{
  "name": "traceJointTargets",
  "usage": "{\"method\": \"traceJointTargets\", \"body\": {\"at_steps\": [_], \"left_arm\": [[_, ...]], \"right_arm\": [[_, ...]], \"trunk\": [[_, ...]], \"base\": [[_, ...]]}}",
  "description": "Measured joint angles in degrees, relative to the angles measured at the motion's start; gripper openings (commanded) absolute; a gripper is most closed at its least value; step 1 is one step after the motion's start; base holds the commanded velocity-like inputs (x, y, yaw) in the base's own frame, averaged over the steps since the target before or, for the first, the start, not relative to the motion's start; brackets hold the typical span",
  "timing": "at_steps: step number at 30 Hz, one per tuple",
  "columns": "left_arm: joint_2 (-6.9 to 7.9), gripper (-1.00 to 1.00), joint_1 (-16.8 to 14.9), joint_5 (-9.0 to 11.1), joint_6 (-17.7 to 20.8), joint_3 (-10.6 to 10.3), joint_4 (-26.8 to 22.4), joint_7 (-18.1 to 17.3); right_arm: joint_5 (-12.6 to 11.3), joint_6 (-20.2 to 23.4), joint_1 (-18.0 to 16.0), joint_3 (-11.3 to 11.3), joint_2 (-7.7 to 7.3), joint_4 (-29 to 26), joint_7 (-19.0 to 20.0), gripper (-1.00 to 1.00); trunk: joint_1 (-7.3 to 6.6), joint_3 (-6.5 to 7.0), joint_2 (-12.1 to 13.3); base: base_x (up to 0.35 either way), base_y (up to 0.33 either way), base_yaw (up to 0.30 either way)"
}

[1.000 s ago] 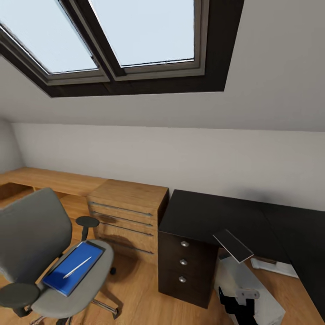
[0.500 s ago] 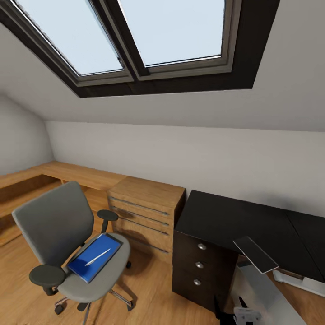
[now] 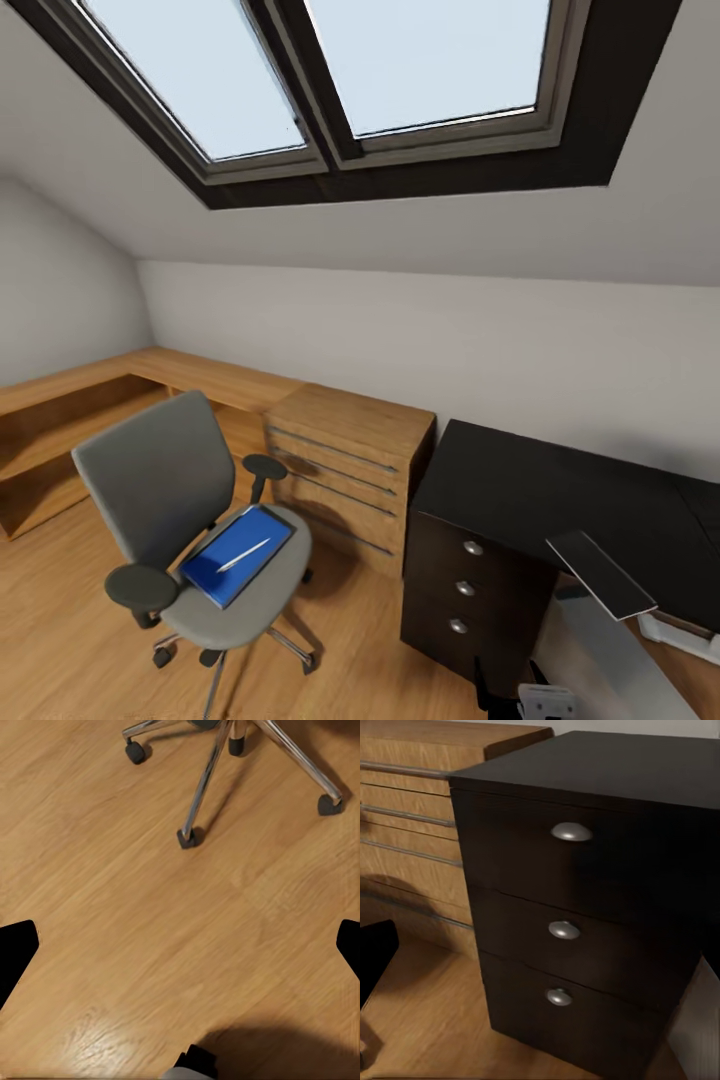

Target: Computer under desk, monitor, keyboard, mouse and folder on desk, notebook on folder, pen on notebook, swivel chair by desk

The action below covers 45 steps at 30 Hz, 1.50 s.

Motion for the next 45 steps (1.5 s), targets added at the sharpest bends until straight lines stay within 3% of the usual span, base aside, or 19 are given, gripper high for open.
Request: {"method": "traceJointTargets", "body": {"at_steps": [5,45], "left_arm": [[0.0,1.0,0.0,0.0,0.1,0.0,0.0,0.0],[0.0,1.0,0.0,0.0,0.1,0.1,0.0,0.0]], "right_arm": [[0.0,0.0,0.0,0.0,0.0,0.0,0.0,1.0],[0.1,0.0,0.0,0.0,0.44,0.0,0.0,1.0]], "trunk": [[-0.01,-0.38,0.0],[0.0,-3.38,0.0]], "base": [[0.026,0.202,0.156],[0.0,0.002,0.166]]}}
